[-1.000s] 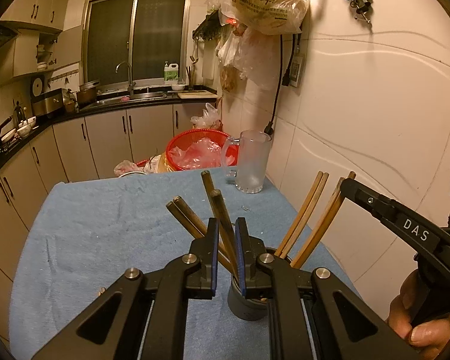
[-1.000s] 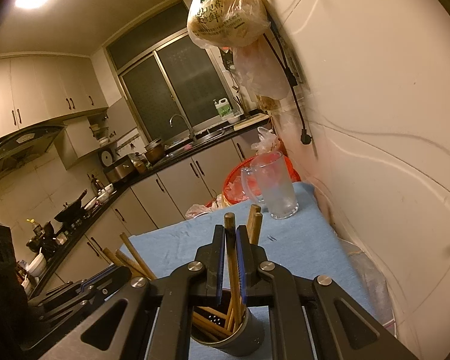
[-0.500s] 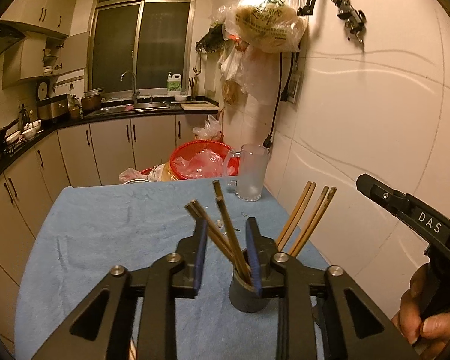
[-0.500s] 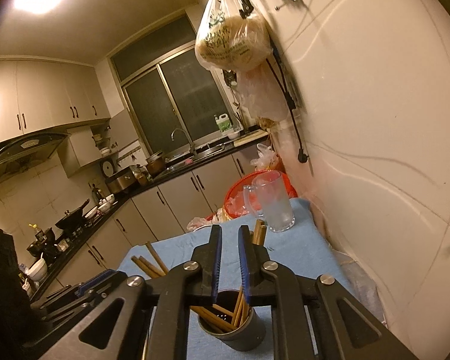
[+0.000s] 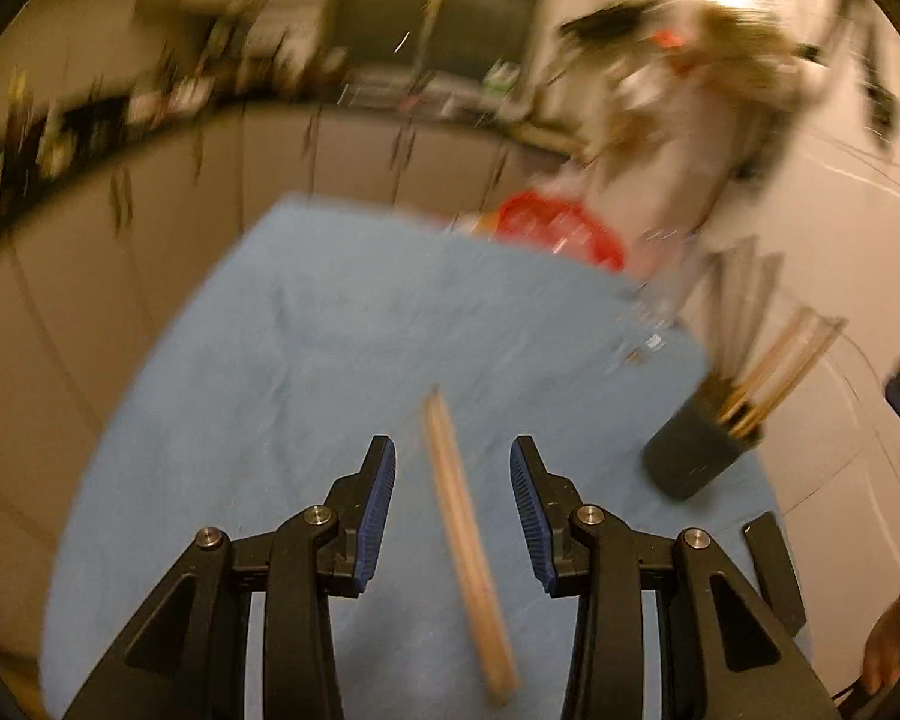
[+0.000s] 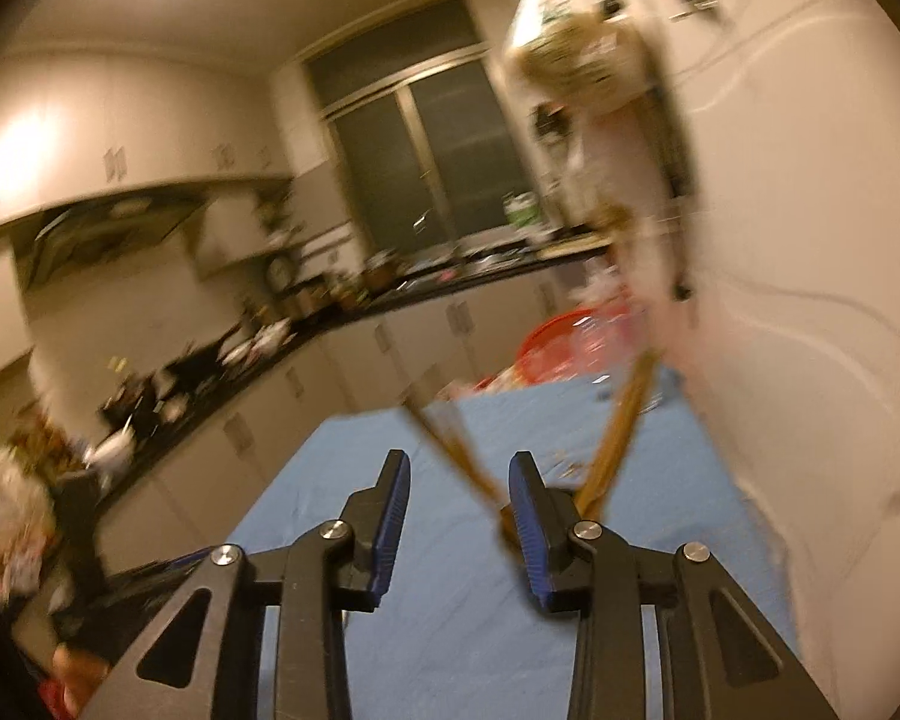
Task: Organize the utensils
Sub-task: 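Move both tools back to the towel and close the left tool on a chopstick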
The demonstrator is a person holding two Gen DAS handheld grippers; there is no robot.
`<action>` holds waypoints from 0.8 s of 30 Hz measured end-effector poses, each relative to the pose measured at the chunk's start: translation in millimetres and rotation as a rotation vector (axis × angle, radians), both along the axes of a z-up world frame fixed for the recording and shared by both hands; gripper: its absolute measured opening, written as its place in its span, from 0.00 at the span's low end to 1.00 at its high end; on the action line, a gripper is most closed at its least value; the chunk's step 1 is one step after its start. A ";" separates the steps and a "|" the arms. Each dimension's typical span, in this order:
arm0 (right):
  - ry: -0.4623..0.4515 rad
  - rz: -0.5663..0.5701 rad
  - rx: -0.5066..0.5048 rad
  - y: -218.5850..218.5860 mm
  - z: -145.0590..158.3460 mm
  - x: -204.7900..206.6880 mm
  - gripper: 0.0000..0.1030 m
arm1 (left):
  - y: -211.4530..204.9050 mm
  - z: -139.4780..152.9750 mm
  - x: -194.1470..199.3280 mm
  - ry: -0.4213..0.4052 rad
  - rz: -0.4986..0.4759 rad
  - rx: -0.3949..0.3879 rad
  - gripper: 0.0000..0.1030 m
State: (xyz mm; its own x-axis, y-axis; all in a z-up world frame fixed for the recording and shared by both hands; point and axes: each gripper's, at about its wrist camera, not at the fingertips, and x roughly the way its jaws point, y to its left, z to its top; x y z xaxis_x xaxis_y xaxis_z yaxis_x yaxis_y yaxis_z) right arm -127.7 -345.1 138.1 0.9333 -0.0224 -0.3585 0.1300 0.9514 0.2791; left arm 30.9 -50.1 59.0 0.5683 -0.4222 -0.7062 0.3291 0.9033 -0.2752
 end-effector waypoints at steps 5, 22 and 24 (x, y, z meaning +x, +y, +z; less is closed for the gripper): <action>0.095 0.081 0.005 27.7 -28.9 22.8 0.36 | 5.5 -36.3 29.3 0.169 -0.011 -0.021 0.38; 0.160 0.068 0.016 12.7 -51.4 33.4 0.36 | -62.7 -88.4 78.6 0.305 -0.017 0.114 0.28; 0.163 0.072 0.013 16.1 -51.4 35.5 0.36 | -58.2 -89.4 77.7 0.310 -0.022 0.098 0.28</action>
